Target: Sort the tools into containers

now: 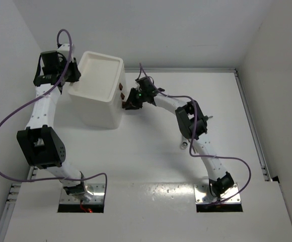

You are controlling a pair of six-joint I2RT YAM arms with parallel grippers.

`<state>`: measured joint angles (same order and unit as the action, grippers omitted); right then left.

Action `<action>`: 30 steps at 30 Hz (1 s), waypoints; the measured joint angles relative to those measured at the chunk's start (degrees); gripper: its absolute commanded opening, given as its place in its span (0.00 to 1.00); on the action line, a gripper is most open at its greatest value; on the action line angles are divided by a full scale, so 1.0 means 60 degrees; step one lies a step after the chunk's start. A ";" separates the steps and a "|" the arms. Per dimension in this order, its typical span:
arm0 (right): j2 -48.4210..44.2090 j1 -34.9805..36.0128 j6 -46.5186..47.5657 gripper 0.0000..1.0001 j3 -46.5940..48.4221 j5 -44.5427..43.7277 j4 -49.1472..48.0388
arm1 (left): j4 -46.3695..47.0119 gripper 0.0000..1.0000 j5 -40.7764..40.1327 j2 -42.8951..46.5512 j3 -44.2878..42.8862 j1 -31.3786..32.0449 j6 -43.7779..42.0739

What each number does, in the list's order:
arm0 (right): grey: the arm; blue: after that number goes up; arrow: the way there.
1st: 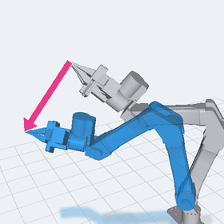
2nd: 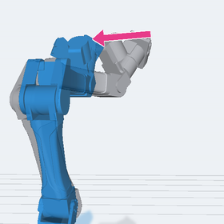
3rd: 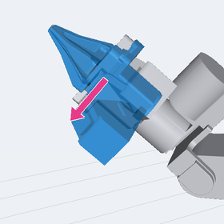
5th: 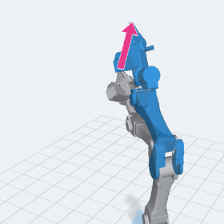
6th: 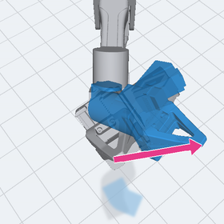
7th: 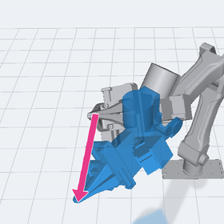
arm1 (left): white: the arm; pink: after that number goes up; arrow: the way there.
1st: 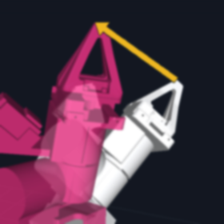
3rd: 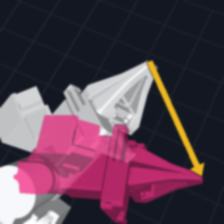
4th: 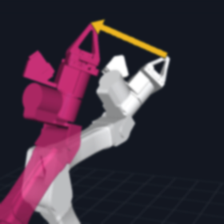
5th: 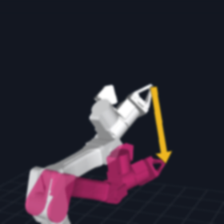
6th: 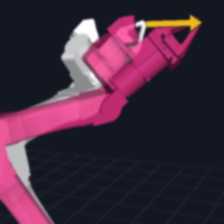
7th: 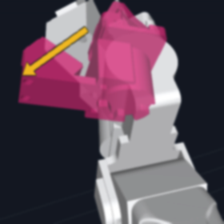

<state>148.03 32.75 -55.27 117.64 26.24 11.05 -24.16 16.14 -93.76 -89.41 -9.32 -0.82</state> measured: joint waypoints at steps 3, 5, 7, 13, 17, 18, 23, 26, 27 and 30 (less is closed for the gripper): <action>-0.0062 -0.0142 0.0335 0.34 -0.0251 0.0262 -0.0208 | 0.0007 0.00 -0.0011 -0.0011 -0.0004 0.0004 0.0000; -0.0277 -0.0393 0.0699 0.37 -0.0812 0.0765 -0.0616 | 0.0007 0.00 -0.0004 -0.0036 -0.0022 0.0007 0.0000; -0.0758 -0.0681 0.1126 0.42 -0.1749 0.1410 -0.1064 | 0.0015 0.00 0.0018 -0.0047 -0.0033 0.0007 -0.0004; -0.2058 -0.1963 0.3286 0.61 -0.3311 0.3198 -0.2583 | 0.0015 0.00 0.0051 -0.0091 -0.0076 0.0026 -0.0062; -0.2565 -0.2277 0.4834 0.61 -0.3617 0.3748 -0.3690 | -0.0022 0.00 0.0091 -0.0171 -0.0175 0.0051 -0.0080; -0.2623 -0.2211 0.5242 0.63 -0.3621 0.3850 -0.3952 | -0.0025 0.00 0.0120 -0.0197 -0.0208 0.0055 -0.0091; -0.2677 -0.1446 0.7322 0.63 -0.3639 0.3996 -0.4543 | -0.0087 0.00 0.0237 -0.0302 -0.0342 0.0062 -0.0138; -0.2677 -0.0976 0.8408 0.63 -0.3657 0.4062 -0.4557 | -0.0138 0.00 0.0277 -0.0346 -0.0404 0.0062 -0.0186; -0.2674 -0.0845 0.8677 0.63 -0.3657 0.4087 -0.4568 | -0.0146 0.00 0.0280 -0.0353 -0.0415 0.0062 -0.0200; -0.2656 -0.0714 0.9238 0.63 -0.3657 0.4131 -0.4656 | -0.0160 0.00 0.0321 -0.0368 -0.0437 0.0066 -0.0222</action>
<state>132.09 28.47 0.16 95.70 51.03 -16.88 -25.12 18.06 -95.96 -92.03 -8.93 -2.15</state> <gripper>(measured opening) 0.624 0.240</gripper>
